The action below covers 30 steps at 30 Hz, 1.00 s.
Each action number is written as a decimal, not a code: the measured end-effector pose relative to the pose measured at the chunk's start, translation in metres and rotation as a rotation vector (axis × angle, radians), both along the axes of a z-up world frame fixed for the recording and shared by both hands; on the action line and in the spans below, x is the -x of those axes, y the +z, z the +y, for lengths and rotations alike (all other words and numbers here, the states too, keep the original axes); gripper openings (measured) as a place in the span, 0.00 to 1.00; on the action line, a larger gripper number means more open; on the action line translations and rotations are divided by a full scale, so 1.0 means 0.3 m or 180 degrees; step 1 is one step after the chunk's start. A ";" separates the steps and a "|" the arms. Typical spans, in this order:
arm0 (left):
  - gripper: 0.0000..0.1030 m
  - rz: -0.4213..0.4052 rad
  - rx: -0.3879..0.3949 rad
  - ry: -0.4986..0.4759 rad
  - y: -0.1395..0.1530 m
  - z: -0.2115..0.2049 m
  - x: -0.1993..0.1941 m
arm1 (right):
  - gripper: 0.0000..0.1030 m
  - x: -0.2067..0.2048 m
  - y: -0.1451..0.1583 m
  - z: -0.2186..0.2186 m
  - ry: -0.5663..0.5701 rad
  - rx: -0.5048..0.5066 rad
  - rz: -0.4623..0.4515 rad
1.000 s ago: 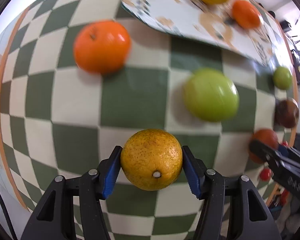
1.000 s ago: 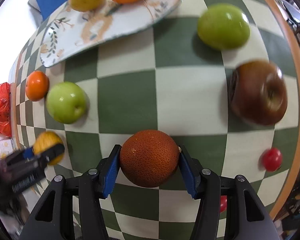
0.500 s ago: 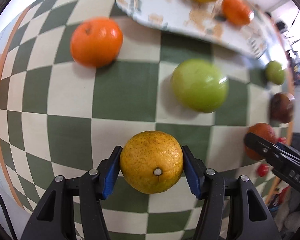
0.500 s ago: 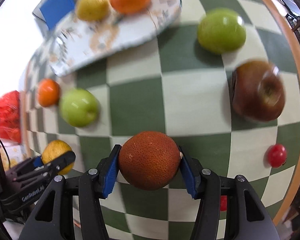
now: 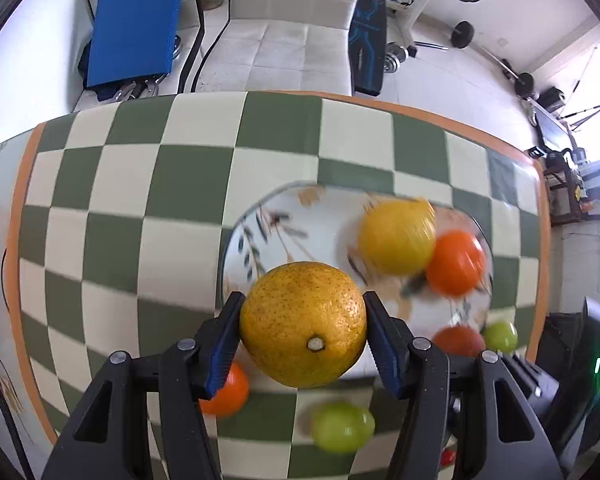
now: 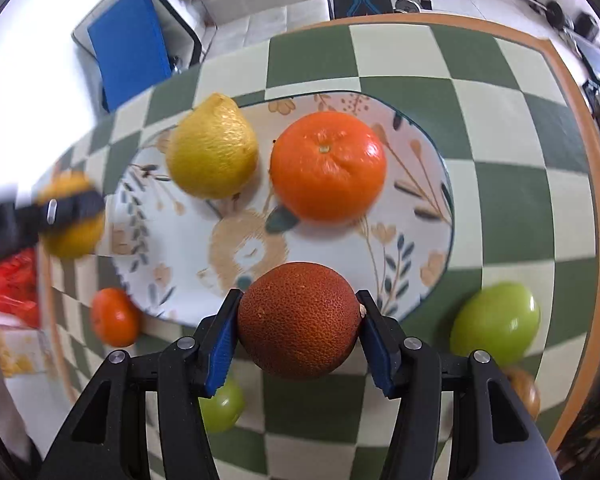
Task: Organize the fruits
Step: 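Place the citrus and blood orange on the plate, then open both tools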
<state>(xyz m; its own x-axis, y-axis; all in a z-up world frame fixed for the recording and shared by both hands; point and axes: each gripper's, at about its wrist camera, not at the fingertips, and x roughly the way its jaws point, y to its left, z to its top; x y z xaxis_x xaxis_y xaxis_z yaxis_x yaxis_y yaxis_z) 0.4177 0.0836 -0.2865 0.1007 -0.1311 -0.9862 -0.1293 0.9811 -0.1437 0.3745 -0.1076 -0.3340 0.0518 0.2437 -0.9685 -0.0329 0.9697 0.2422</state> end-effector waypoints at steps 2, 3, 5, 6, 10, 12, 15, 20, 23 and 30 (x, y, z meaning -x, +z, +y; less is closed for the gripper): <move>0.55 0.0093 -0.0001 0.0000 -0.052 0.000 -0.061 | 0.57 -0.015 -0.029 0.005 0.0032 0.0048 0.0035; 0.55 0.0113 -0.0007 0.0002 -0.072 0.001 -0.080 | 0.57 -0.024 -0.039 0.004 0.0032 0.0052 0.0037; 0.55 0.0139 -0.0046 -0.0028 -0.099 0.002 -0.123 | 0.57 -0.033 -0.052 0.010 0.0036 0.0067 0.0043; 0.55 0.0176 -0.0075 -0.0056 -0.118 -0.004 -0.143 | 0.57 -0.037 -0.056 0.010 0.0028 0.0067 0.0051; 0.55 0.0320 -0.0119 -0.0115 -0.176 -0.024 -0.163 | 0.57 -0.062 -0.073 0.009 0.0009 0.0031 0.0121; 0.55 0.0373 -0.0117 -0.0120 -0.198 -0.034 -0.166 | 0.58 -0.066 -0.071 -0.003 0.0002 0.0029 0.0135; 0.55 0.0433 -0.0081 -0.0112 -0.212 -0.044 -0.165 | 0.64 -0.067 -0.061 -0.017 0.0010 0.0039 0.0134; 0.65 0.0428 -0.0159 -0.0091 -0.205 -0.048 -0.164 | 0.83 -0.063 -0.029 -0.056 -0.0048 0.0022 0.0120; 0.82 0.0362 -0.0301 -0.0149 -0.174 -0.059 -0.156 | 0.88 -0.055 -0.007 -0.073 -0.0065 0.0075 0.0121; 0.82 0.0104 -0.0453 -0.0113 -0.060 -0.050 -0.064 | 0.92 0.005 0.080 -0.120 -0.0153 0.0302 0.0010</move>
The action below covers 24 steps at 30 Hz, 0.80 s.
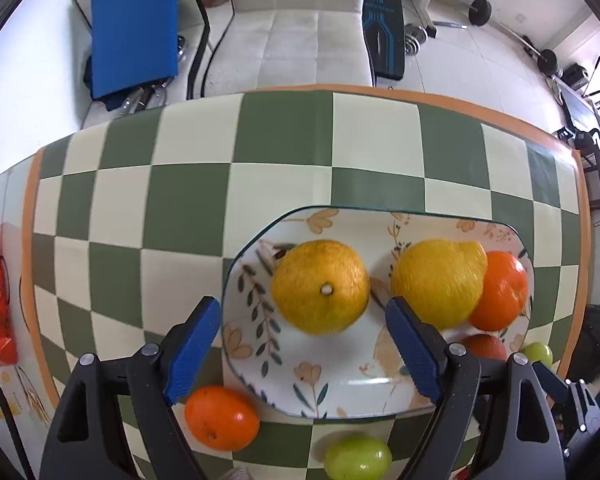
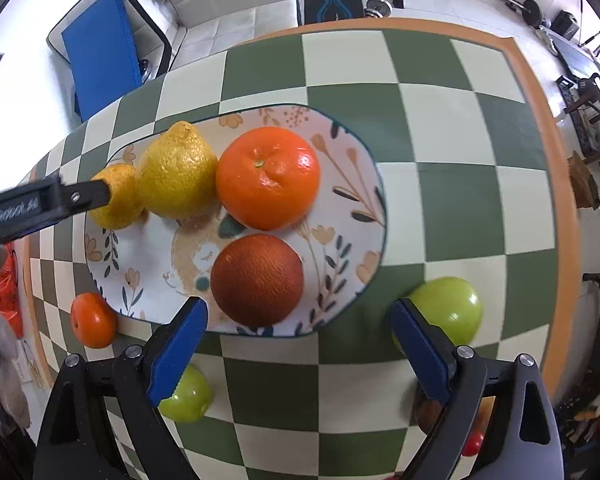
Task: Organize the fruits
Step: 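Place the citrus and blood orange on the plate, then open both tools, then grasp the orange with the left tool while the right tool grasps the green apple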
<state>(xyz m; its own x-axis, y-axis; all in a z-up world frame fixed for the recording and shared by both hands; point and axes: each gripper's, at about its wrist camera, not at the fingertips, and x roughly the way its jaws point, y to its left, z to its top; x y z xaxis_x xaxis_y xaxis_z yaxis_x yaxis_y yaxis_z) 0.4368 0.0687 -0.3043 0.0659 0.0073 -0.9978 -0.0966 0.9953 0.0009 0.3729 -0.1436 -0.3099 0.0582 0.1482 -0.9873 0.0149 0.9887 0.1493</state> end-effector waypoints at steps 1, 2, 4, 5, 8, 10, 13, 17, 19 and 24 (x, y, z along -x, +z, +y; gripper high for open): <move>0.82 -0.0051 -0.0036 0.0022 0.021 0.004 0.028 | 0.92 0.010 0.015 -0.006 -0.0009 0.0016 -0.0029; 0.82 -0.0100 -0.0063 0.0046 0.040 0.005 0.055 | 0.92 0.025 0.033 -0.008 -0.0009 0.0031 -0.0068; 0.82 -0.0166 -0.0071 0.0082 0.073 0.007 0.119 | 0.92 0.058 0.076 -0.014 -0.0017 0.0044 -0.0166; 0.82 -0.0193 -0.0048 0.0075 0.088 0.004 0.148 | 0.92 0.070 0.095 -0.015 -0.0017 0.0050 -0.0201; 0.82 -0.0373 -0.0076 0.0029 0.155 -0.009 0.240 | 0.92 0.118 0.165 -0.017 -0.0015 0.0080 -0.0349; 0.82 -0.0484 -0.0075 0.0004 0.192 -0.014 0.291 | 0.92 0.156 0.223 -0.020 0.0001 0.0111 -0.0470; 0.82 -0.0628 -0.0105 -0.0049 0.252 -0.026 0.364 | 0.92 0.209 0.296 -0.023 0.0024 0.0130 -0.0611; 0.82 -0.0756 -0.0112 -0.0098 0.326 -0.038 0.457 | 0.92 0.295 0.384 -0.017 0.0050 0.0145 -0.0759; 0.82 -0.0808 -0.0092 -0.0097 0.361 -0.037 0.497 | 0.92 0.334 0.420 -0.017 0.0047 0.0125 -0.0808; 0.82 -0.1021 -0.0106 -0.0117 0.456 -0.041 0.591 | 0.92 0.418 0.512 -0.013 0.0037 0.0130 -0.0955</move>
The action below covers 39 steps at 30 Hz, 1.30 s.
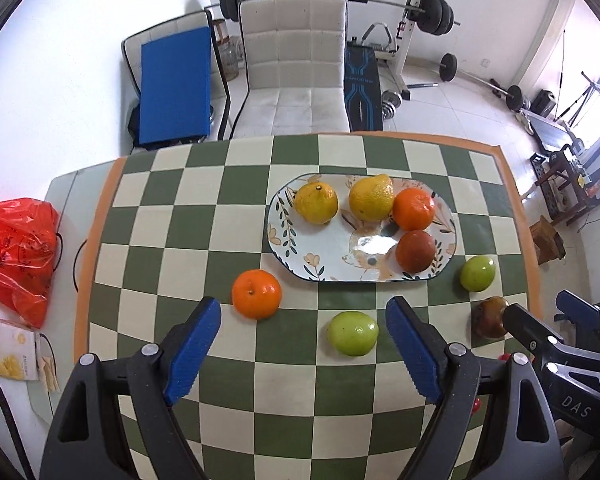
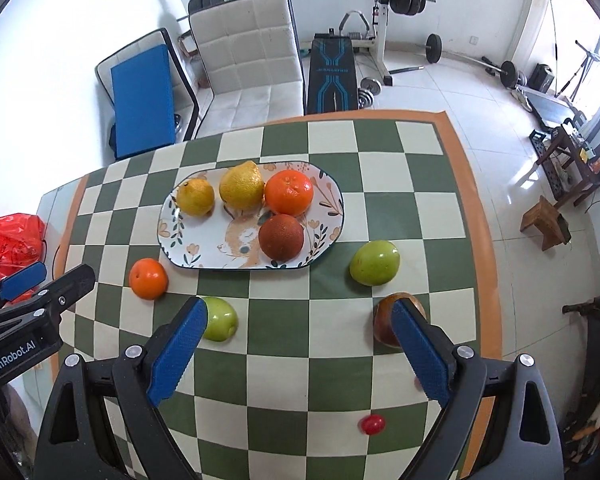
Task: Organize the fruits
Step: 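Grasp the orange with the left tool while the right tool grasps the green apple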
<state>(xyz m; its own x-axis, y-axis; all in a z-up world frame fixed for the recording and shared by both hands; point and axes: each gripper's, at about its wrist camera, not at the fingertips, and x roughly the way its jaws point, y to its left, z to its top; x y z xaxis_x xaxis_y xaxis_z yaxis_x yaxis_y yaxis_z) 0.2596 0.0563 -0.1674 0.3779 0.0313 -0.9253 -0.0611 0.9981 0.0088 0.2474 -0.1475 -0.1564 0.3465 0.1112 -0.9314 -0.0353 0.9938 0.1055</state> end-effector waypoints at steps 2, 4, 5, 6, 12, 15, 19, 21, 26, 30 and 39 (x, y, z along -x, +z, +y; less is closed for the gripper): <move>0.82 -0.0058 0.0024 0.0002 0.030 0.000 0.029 | 0.92 0.028 0.034 -0.003 -0.0007 -0.0026 -0.0041; 0.82 -0.0110 0.0038 -0.0004 0.059 -0.005 0.053 | 0.92 0.053 0.065 -0.007 -0.0016 -0.0053 -0.0088; 0.82 -0.0145 0.0032 -0.0007 0.073 -0.009 0.066 | 0.92 0.066 0.082 -0.008 -0.0016 -0.0030 -0.0131; 0.82 -0.0177 0.0030 -0.0010 0.084 -0.012 0.078 | 0.92 0.078 0.099 -0.009 -0.0017 -0.0012 -0.0173; 0.82 -0.0283 0.0043 0.0026 0.120 -0.034 0.107 | 0.92 0.106 0.149 -0.017 -0.0017 -0.0076 -0.0238; 0.82 -0.0296 0.0073 0.0108 0.117 -0.029 0.102 | 0.92 0.094 0.142 -0.021 0.0007 -0.0144 -0.0224; 0.91 -0.0233 0.0057 0.0181 0.080 -0.007 0.073 | 0.92 0.056 0.079 0.006 0.0077 -0.0181 -0.0136; 0.98 -0.0198 0.0022 0.0260 0.052 0.030 0.051 | 0.92 0.033 0.022 0.030 0.0118 -0.0268 -0.0001; 0.98 -0.0073 -0.0269 0.0481 -0.061 0.174 -0.008 | 0.93 -0.024 -0.167 0.141 0.0199 -0.0378 0.0345; 0.98 0.0237 -0.0334 0.0592 -0.189 0.308 -0.054 | 0.92 -0.069 -0.348 0.266 0.0281 -0.0364 0.0653; 0.98 0.0739 -0.0032 0.0670 -0.379 0.428 -0.135 | 0.71 -0.153 -0.657 0.437 0.0184 -0.0253 0.1242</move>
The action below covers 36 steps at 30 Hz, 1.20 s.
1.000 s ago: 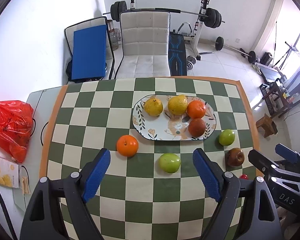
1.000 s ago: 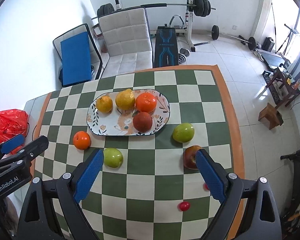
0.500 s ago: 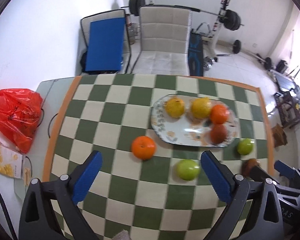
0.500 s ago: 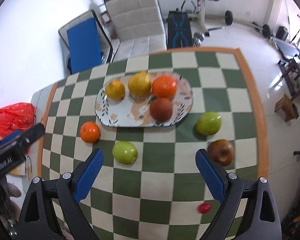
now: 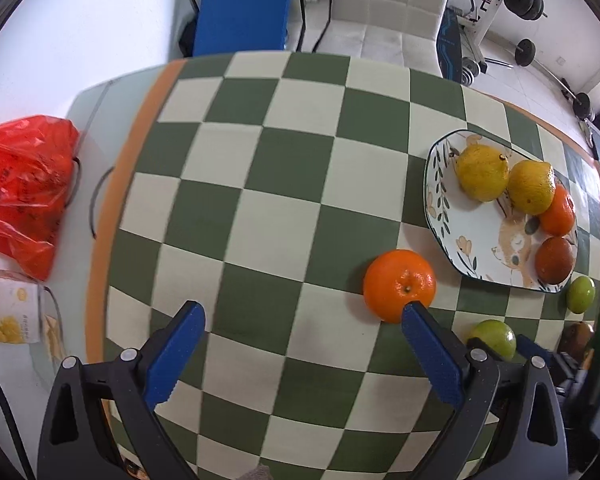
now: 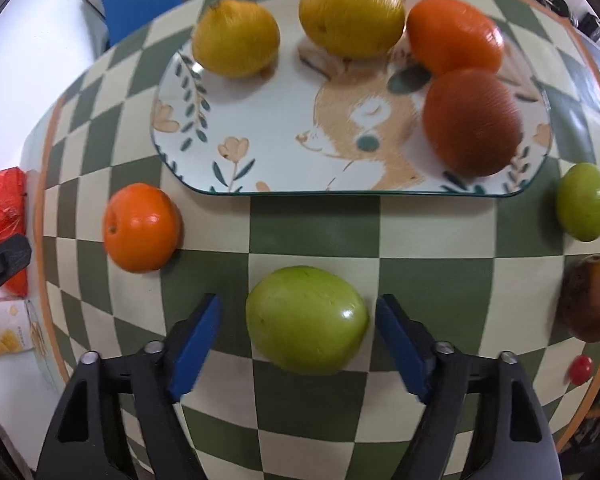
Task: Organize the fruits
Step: 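Grasp the orange with the left tool while the right tool grasps the green apple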
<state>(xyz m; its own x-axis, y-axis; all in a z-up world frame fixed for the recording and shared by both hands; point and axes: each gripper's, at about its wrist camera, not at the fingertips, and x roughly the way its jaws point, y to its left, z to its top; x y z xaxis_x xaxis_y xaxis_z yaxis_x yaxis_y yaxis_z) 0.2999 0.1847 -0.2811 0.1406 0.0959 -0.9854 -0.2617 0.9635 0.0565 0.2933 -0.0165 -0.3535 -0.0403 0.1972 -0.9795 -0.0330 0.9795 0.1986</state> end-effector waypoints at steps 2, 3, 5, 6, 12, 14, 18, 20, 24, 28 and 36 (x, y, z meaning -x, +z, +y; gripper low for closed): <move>0.98 0.0070 0.0099 -0.0015 -0.034 -0.006 -0.026 | 0.65 -0.003 -0.035 0.011 0.0011 0.0090 0.0065; 0.98 0.0112 0.0144 -0.0028 -0.050 -0.012 -0.039 | 0.63 -0.001 -0.039 0.010 0.0028 0.0102 0.0048; 0.98 0.0230 0.0251 -0.0097 -0.096 -0.033 -0.068 | 0.63 0.012 -0.041 -0.008 0.0037 0.0076 0.0068; 0.98 0.0273 0.0279 -0.0120 -0.112 -0.045 -0.080 | 0.63 0.024 -0.040 -0.026 0.0030 0.0066 0.0082; 0.98 0.0469 0.0179 -0.0711 -0.214 -0.177 -0.154 | 0.63 0.095 -0.036 -0.156 -0.0079 0.0059 0.0202; 0.97 0.0526 0.0098 -0.0936 -0.251 -0.225 -0.171 | 0.63 0.108 -0.045 -0.187 -0.0110 0.0079 0.0228; 0.59 0.0596 0.0026 -0.1184 -0.295 -0.291 -0.161 | 0.64 0.107 -0.062 -0.228 -0.0148 0.0068 0.0248; 0.59 0.0599 0.0055 -0.1173 -0.293 -0.301 -0.136 | 0.64 0.111 -0.072 -0.237 -0.0164 0.0045 0.0256; 0.59 0.0644 0.0304 -0.1005 -0.276 -0.323 -0.008 | 0.65 0.124 -0.077 -0.267 -0.0208 -0.0089 0.0277; 0.59 0.0729 0.0492 -0.0878 -0.291 -0.363 0.115 | 0.68 0.135 -0.071 -0.327 -0.0304 -0.0227 0.0362; 0.59 0.0682 0.0352 -0.0862 -0.311 -0.430 0.180 | 0.64 0.157 -0.061 -0.381 -0.0518 -0.0345 0.0417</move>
<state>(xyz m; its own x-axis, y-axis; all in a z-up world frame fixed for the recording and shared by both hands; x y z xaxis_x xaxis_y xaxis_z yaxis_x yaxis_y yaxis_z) 0.2458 0.0557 -0.3743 -0.0645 -0.0254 -0.9976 0.0104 0.9996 -0.0262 0.2462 -0.1309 -0.3719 -0.1248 0.3153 -0.9407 0.1567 0.9425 0.2951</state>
